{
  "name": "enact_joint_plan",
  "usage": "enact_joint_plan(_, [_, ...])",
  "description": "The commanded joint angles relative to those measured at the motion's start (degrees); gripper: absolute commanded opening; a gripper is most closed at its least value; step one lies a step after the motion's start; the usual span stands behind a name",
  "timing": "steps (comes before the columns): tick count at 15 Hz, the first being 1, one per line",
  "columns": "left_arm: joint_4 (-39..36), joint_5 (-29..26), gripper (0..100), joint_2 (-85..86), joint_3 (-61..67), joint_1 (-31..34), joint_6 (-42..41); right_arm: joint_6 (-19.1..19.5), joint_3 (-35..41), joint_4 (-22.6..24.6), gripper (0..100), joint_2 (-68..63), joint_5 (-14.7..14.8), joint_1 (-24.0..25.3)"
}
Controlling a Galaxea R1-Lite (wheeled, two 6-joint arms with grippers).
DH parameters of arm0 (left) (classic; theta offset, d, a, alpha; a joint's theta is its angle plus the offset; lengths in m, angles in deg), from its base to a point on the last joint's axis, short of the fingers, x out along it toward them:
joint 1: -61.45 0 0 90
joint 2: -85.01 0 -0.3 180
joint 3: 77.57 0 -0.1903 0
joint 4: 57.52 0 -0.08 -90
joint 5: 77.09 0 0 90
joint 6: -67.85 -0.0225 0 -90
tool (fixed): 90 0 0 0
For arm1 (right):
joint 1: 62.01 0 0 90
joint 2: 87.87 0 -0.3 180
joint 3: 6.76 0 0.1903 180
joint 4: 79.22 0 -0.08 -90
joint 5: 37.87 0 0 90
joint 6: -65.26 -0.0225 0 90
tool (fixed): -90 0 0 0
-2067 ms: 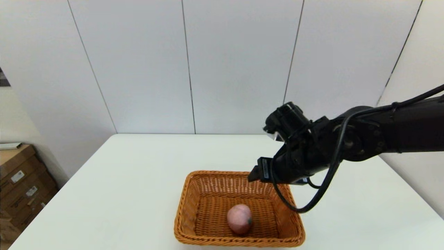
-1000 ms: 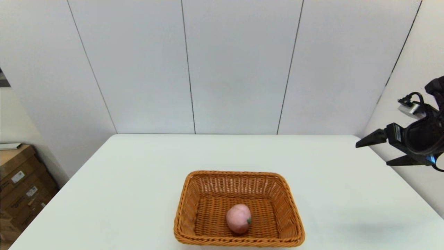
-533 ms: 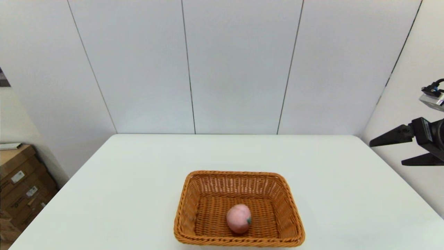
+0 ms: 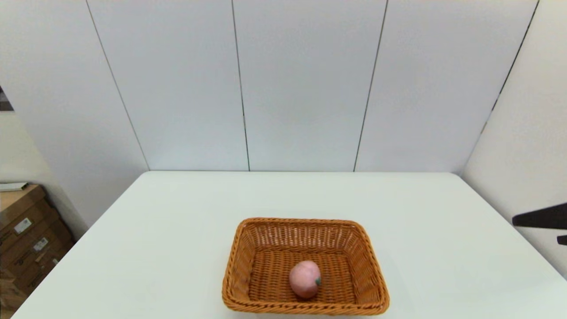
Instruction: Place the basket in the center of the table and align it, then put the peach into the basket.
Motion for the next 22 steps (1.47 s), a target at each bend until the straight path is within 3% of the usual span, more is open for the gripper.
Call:
enact_joint_plan(1, [0.0,0.0,100,0.1,0.0,0.0,0.0,-7.8,13.6,2.6,100,27.9,9.5,11.5])
enact_joint_plan(2, [0.0,0.0,100,0.1,0.0,0.0,0.0,-7.1,17.8,6.3,100,32.4,13.4,10.1])
enact_joint_plan(4, [0.0,0.0,100,0.1,0.0,0.0,0.0,-5.1,28.4,19.4,100,40.7,19.7,9.8])
enact_joint_plan(6, [0.0,0.0,100,0.1,0.0,0.0,0.0,-2.0,38.9,34.5,100,47.0,22.0,9.5])
enact_joint_plan(8, [0.0,0.0,100,0.1,0.0,0.0,0.0,-0.4,45.7,41.9,100,51.1,23.8,9.4])
enact_joint_plan(14, [0.0,0.0,100,0.1,0.0,0.0,0.0,4.4,53.1,43.0,100,54.9,23.4,8.0])
enact_joint_plan(17, [0.0,0.0,100,0.1,0.0,0.0,0.0,8.2,54.9,33.7,100,65.4,21.8,7.3])
enact_joint_plan(22, [0.0,0.0,100,0.1,0.0,0.0,0.0,10.2,58.0,34.6,100,65.3,23.0,7.3])
